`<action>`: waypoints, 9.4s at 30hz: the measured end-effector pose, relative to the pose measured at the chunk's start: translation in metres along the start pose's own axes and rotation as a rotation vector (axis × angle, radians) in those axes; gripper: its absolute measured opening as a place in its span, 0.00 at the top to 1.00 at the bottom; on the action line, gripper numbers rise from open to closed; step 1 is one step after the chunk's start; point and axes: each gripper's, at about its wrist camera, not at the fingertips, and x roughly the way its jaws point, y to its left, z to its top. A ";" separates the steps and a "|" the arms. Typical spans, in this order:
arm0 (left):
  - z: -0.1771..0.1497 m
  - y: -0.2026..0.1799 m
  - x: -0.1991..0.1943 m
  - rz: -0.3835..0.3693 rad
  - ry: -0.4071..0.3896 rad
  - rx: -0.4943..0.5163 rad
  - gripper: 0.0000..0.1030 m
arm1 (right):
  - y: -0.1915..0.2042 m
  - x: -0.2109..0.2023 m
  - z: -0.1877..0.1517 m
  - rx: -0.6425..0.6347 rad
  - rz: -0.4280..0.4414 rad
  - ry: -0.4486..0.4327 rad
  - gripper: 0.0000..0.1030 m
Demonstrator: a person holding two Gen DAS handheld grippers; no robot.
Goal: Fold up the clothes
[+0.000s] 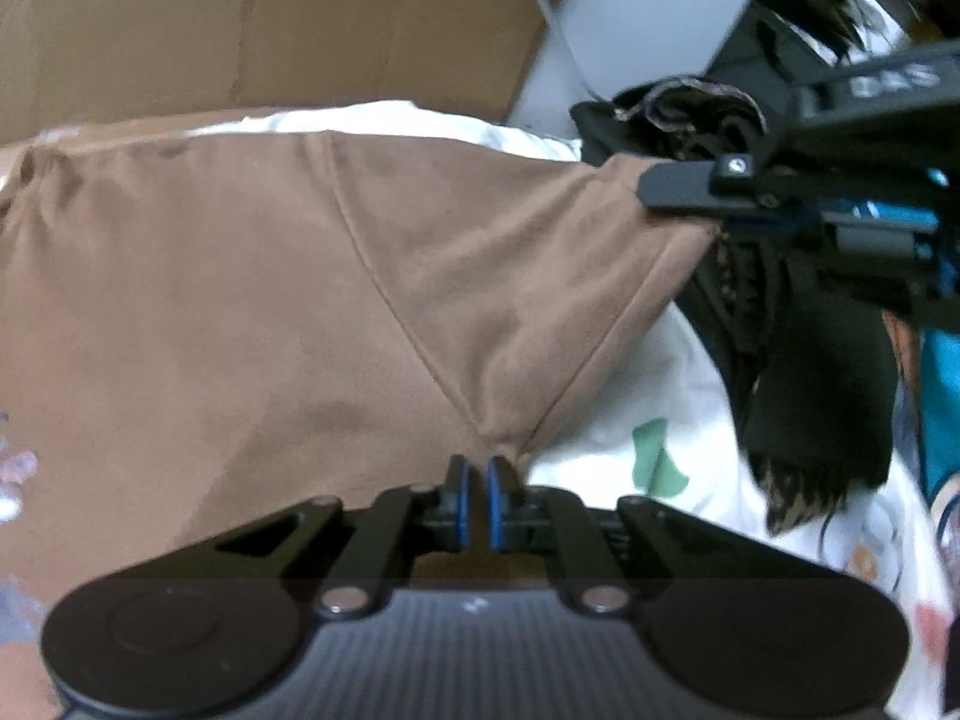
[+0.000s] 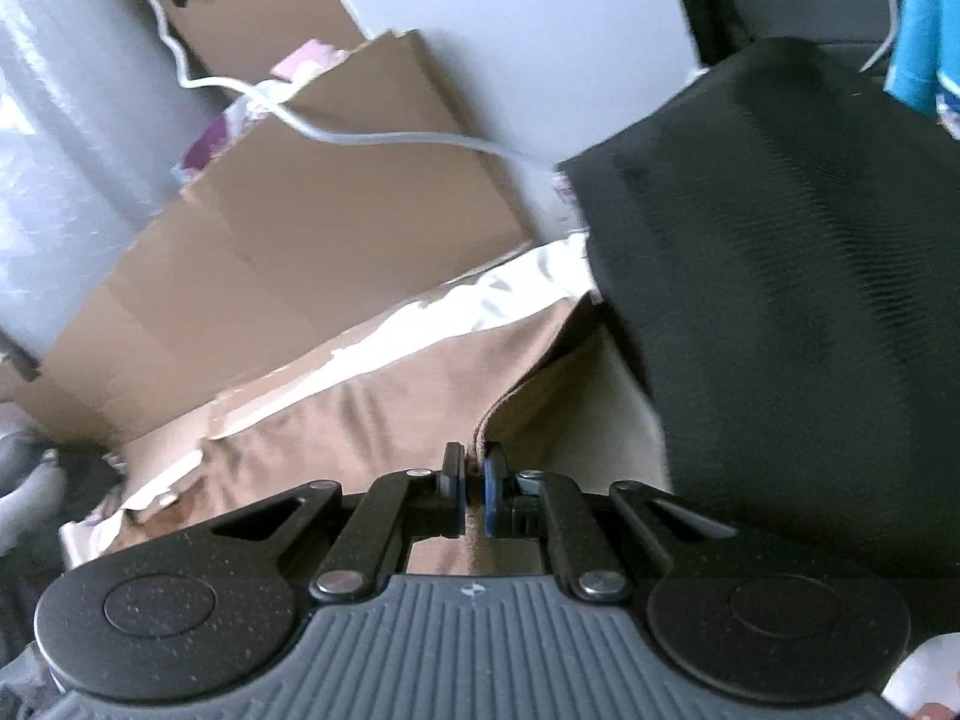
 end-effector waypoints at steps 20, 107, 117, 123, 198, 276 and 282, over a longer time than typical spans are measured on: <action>-0.023 0.015 -0.050 -0.022 -0.088 -0.037 0.84 | 0.032 0.016 -0.012 -0.087 0.303 0.213 0.97; -0.017 0.137 -0.137 0.162 -0.220 -0.262 0.80 | 0.099 0.069 -0.013 -0.010 0.147 0.143 0.99; -0.019 0.160 -0.136 0.187 -0.223 -0.314 0.71 | 0.128 0.091 -0.028 -0.038 0.231 0.224 0.63; 0.001 0.152 -0.122 0.186 -0.228 -0.301 0.61 | 0.108 0.075 -0.013 -0.052 0.237 0.191 0.54; 0.023 0.141 -0.065 0.021 -0.173 -0.259 0.96 | 0.088 0.205 0.084 0.029 -0.327 0.171 0.42; -0.066 0.105 -0.057 -0.050 -0.004 -0.815 0.69 | 0.017 0.035 -0.103 -0.732 -0.074 0.045 0.48; -0.068 0.102 -0.057 -0.015 -0.017 -0.839 0.94 | 0.021 0.038 -0.108 -0.744 -0.096 0.011 0.49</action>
